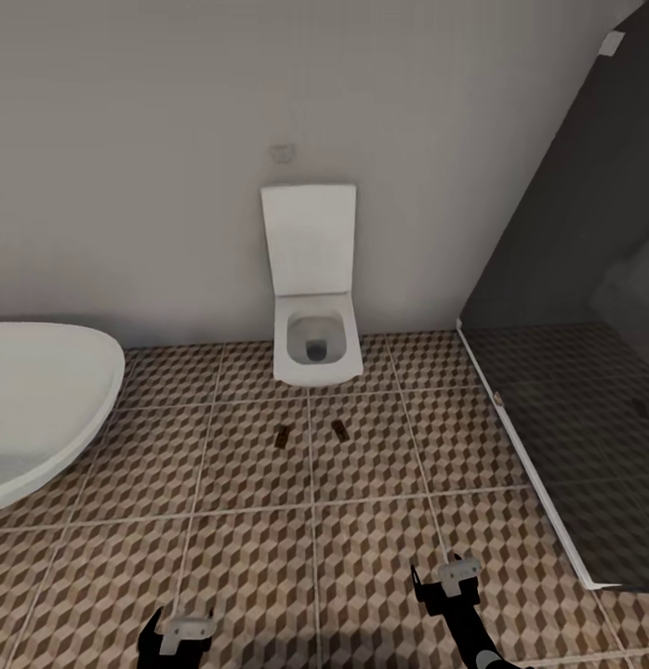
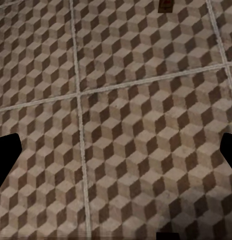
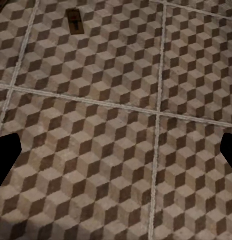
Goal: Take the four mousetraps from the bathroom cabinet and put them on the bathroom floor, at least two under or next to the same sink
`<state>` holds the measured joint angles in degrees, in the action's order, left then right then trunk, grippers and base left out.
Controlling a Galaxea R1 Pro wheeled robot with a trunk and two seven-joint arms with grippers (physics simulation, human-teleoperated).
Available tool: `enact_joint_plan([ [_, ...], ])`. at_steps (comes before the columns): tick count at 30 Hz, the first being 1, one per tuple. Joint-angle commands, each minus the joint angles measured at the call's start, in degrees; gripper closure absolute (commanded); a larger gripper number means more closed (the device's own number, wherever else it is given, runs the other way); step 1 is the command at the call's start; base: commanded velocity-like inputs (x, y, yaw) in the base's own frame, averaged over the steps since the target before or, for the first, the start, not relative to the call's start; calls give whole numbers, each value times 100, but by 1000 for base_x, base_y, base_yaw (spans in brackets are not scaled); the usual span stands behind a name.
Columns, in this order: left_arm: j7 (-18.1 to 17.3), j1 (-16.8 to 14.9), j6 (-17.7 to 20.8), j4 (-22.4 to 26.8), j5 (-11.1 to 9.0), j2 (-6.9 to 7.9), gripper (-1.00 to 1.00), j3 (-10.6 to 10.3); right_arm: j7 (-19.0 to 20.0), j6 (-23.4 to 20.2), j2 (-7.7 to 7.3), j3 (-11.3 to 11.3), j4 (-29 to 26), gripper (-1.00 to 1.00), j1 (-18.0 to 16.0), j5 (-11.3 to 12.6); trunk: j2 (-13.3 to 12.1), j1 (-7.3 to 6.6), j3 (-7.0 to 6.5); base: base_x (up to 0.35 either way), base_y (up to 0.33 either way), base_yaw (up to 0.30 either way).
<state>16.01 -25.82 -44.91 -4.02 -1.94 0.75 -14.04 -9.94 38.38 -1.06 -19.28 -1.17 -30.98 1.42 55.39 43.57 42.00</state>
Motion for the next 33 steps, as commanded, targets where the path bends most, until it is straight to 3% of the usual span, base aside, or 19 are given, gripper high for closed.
enact_joint_plan([
  [1, 25, 8, -39, -24, -16, 8, -100, -50, -34, 9, 0, -49, 2, -100, -1, 14, -39, -22, -25, 0, 0, 0],
  [33, 25, 86, -145, -37, -21, 74, -100, -47, -43, 12, 1, -49, 4, -100, 41, 16, -1322, -725, -898, 0, 0, 0],
])
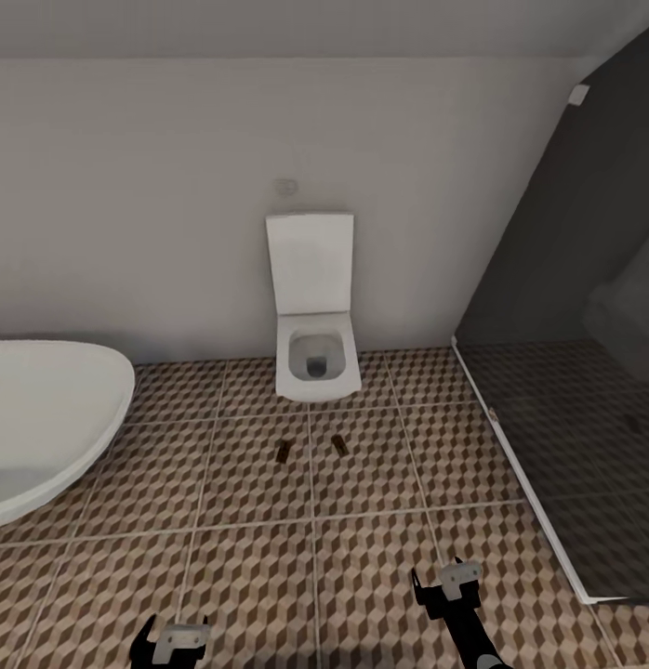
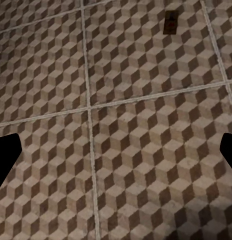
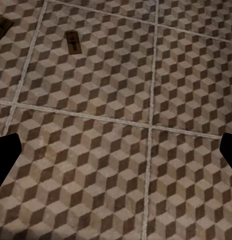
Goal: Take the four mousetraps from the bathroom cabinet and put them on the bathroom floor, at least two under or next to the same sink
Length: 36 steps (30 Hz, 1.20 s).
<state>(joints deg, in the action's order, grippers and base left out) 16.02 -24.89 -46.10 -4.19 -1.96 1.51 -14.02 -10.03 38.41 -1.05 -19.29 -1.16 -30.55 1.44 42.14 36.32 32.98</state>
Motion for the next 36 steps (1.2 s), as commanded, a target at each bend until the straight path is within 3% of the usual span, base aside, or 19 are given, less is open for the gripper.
enact_joint_plan([
  [1, 24, -8, -28, -20, -19, -2, -100, -50, -34, 9, 0, -49, 2, -100, -3, 14, -37, -21, -23, 0, 0, 0],
  [36, 24, -8, -22, -20, -21, -3, -100, -50, -34, 0, 8, -49, 2, -100, 4, 14, -1441, -790, -978, 0, 0, 0],
])
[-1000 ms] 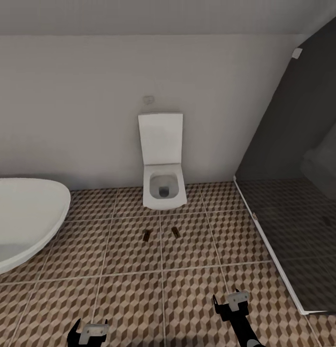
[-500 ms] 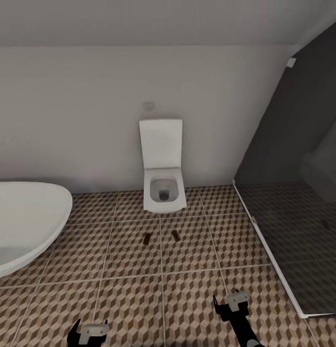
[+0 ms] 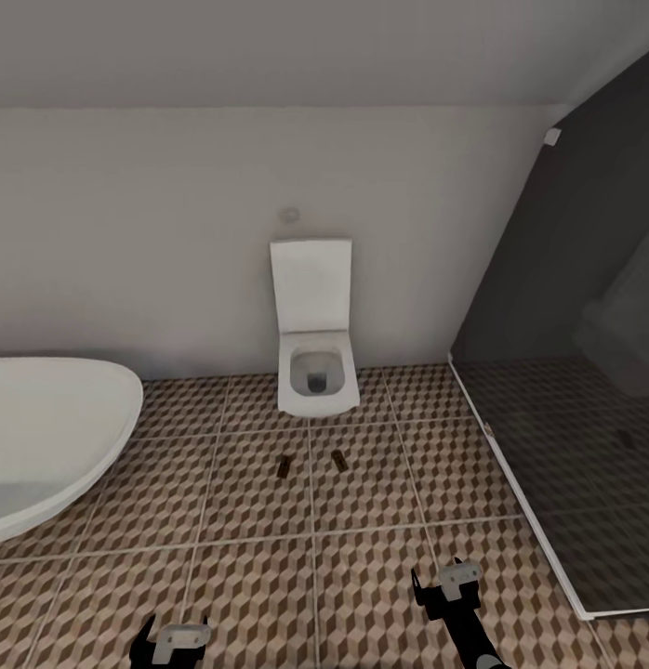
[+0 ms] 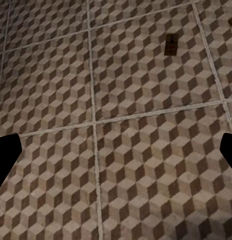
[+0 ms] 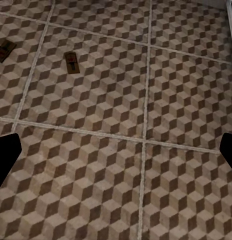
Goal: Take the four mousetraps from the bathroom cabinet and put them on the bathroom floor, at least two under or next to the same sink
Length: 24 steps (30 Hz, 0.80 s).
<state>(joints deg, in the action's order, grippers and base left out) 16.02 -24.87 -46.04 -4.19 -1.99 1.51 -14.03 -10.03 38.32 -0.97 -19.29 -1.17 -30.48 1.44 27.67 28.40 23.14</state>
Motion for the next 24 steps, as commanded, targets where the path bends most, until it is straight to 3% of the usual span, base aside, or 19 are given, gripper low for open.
enact_joint_plan([
  [1, 24, -9, -28, -21, -19, -2, -100, -48, -34, 9, -1, -49, 3, -100, -4, 14, -34, -20, -21, 0, 0, 0],
  [12, 24, -9, -28, -21, -20, -2, -100, -48, -34, 9, -6, -49, 9, -100, -4, 14, -475, -261, -321, 0, 0, 0],
  [24, 24, -9, -28, -21, -21, -2, -100, -47, -34, 9, -4, -49, 8, -100, -3, 14, -475, -261, -433, 0, 0, 0],
])
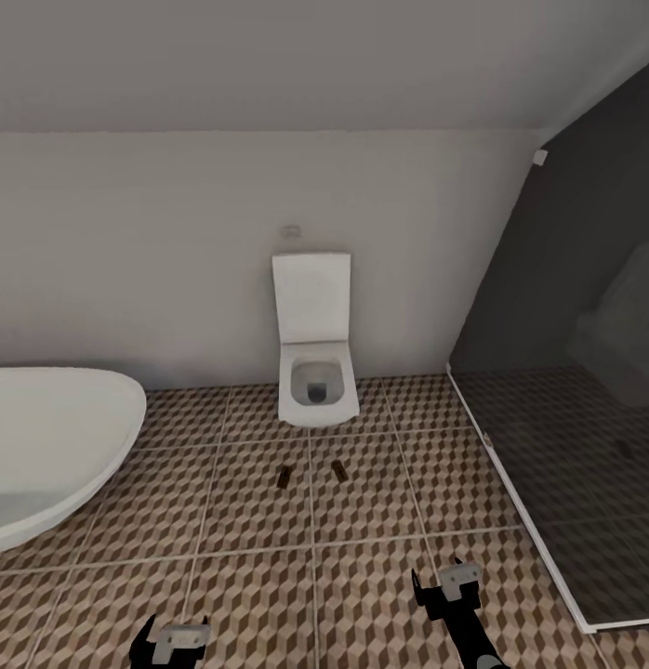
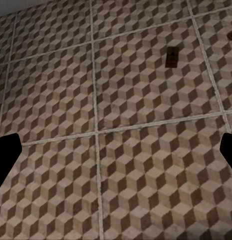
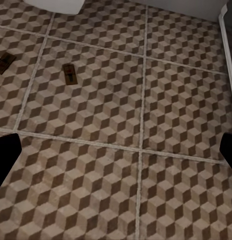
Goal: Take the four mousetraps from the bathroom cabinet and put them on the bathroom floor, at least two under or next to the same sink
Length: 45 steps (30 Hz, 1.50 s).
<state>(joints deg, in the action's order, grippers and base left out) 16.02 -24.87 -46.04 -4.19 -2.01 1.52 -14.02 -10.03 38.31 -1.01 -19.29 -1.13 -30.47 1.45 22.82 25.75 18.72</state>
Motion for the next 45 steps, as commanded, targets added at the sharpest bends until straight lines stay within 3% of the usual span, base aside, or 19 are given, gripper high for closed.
enact_joint_plan([
  [1, 24, -9, -28, -21, -19, -3, -100, -48, -36, 9, 1, -49, 2, -100, -4, 14, 10, 3, 0, 0, 0, 0],
  [45, 24, -9, -19, -22, -19, -11, -100, -52, -34, 9, -4, -49, 2, -100, -3, 14, 10, 3, -411, 0, 0, 0],
])
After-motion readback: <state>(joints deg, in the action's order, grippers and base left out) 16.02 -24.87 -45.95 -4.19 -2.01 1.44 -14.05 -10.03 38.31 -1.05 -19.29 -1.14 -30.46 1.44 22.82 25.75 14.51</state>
